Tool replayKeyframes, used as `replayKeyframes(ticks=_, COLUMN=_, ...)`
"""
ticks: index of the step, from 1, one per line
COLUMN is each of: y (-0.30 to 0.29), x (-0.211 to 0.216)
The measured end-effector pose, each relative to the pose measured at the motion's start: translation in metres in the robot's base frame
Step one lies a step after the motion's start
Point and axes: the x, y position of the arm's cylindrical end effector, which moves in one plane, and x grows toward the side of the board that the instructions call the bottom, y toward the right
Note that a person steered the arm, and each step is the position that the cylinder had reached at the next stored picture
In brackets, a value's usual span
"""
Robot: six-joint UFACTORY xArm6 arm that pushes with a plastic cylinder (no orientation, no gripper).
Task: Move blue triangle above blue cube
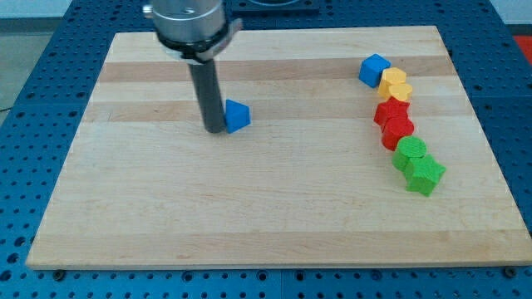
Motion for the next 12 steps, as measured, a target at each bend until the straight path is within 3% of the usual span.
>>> replayKeyframes(ticks=2, y=0.086, x=-0.055)
replayKeyframes(ticks=3, y=0.086, x=-0.051)
replayKeyframes(ticks=5, y=0.094, x=-0.104)
replayKeyframes(ticks=7, y=0.090, x=-0.092)
replayKeyframes(ticks=10, y=0.068, x=-0.133)
replayKeyframes(ticks=12, y=0.150, x=-0.139)
